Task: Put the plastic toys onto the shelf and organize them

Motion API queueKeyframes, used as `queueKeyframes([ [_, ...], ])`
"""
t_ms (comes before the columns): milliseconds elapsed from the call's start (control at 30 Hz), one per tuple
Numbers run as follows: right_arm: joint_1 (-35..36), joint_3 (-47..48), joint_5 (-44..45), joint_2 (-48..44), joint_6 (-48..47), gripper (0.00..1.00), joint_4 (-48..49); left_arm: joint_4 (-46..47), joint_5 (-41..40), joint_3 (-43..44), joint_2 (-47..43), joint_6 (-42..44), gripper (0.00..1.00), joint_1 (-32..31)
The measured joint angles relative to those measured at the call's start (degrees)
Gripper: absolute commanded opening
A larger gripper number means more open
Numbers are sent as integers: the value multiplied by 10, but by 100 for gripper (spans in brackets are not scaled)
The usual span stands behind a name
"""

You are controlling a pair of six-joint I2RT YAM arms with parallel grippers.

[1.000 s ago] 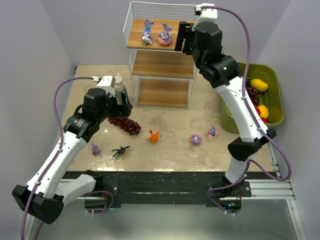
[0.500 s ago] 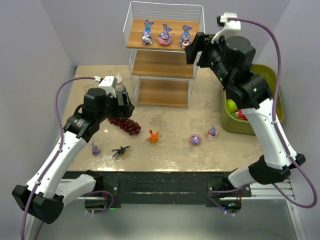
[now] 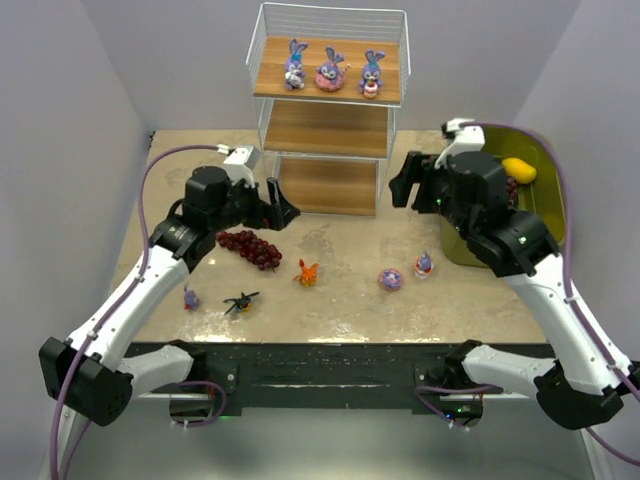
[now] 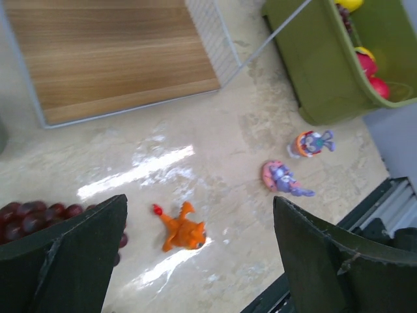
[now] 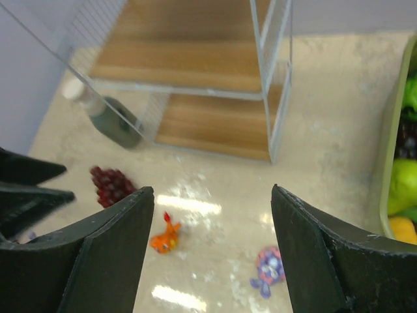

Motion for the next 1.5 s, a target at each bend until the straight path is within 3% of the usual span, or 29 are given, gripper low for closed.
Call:
queueKeyframes([
  [300, -1, -223, 4, 2, 67, 72, -61, 99, 11, 17, 148, -78, 94, -177],
  [700, -12, -227, 101, -60, 111, 74, -93, 114, -22, 36, 291, -329, 93, -254],
  [900, -15, -227, 133, -89, 119, 74, -117, 127, -52, 55, 361, -460, 81, -298],
  [1000, -15, -227, 143, -112, 124, 74, -129, 130, -59, 63, 402, -514, 79, -323],
  [1167, -16, -227, 149, -151, 135, 74, -147, 111, -82, 108, 448, -558, 75, -346],
  [1500, -16, -227, 157, -191, 152, 74, -172, 109, -121, 124, 460, -591, 58, -346],
])
